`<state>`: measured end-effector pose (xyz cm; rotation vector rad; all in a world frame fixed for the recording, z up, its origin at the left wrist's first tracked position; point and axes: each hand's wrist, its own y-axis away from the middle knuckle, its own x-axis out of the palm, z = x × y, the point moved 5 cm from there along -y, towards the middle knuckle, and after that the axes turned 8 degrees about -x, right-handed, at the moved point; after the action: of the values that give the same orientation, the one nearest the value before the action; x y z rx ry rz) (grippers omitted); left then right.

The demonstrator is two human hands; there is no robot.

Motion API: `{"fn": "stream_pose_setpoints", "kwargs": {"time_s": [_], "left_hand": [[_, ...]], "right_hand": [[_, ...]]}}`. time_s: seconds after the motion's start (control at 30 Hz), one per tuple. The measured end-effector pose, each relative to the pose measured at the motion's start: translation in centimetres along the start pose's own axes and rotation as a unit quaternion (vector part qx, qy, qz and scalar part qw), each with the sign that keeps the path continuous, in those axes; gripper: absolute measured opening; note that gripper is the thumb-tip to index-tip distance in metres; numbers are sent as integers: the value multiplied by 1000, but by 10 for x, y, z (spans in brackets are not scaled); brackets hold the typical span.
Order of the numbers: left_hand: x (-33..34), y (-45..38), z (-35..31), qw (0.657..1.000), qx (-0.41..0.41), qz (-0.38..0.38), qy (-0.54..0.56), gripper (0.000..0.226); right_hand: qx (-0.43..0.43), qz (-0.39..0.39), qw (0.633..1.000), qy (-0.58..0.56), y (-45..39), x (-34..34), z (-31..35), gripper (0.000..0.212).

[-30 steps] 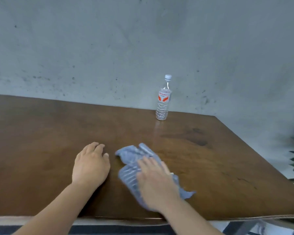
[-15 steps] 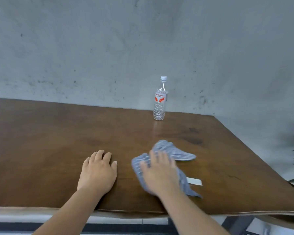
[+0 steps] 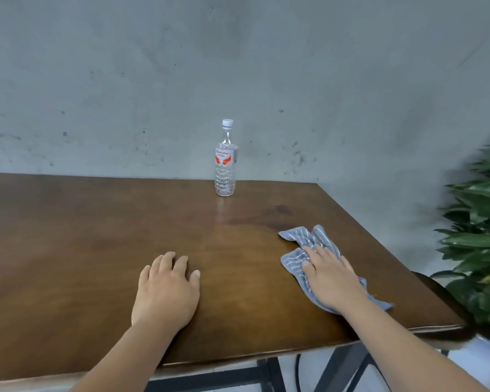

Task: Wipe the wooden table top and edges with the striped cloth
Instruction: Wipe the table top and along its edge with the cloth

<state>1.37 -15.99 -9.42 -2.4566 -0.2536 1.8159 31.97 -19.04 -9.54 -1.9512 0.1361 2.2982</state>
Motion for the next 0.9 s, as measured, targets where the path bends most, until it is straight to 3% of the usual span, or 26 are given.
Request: {"fn": "stream_pose_setpoints", "kwargs": {"time_s": [0.07, 0.13, 0.27, 0.33, 0.47, 0.77, 0.9], "left_hand": [[1, 0, -3, 1000, 3, -3, -4, 54], [2, -3, -4, 1000, 5, -3, -1, 53], [2, -11, 0, 999, -9, -32, 20, 47], [3, -14, -6, 998, -14, -48, 49, 43], [11, -12, -45, 994, 11, -56, 90, 40], [41, 0, -129, 994, 63, -40, 83, 39], [48, 5, -157, 994, 72, -40, 76, 39]], "right_hand": [[54, -16, 998, 33, -11, 3, 8, 56], [46, -33, 995, 82, -17, 8, 48, 55], [-140, -41, 989, -12, 0, 24, 149, 52], [-221, -23, 974, -32, 18, 24, 168, 52], [-223, -12, 974, -37, 30, 18, 119, 54], [-54, -5, 998, -10, 30, -9, -63, 56], [-16, -5, 1000, -11, 32, -18, -112, 56]]}}
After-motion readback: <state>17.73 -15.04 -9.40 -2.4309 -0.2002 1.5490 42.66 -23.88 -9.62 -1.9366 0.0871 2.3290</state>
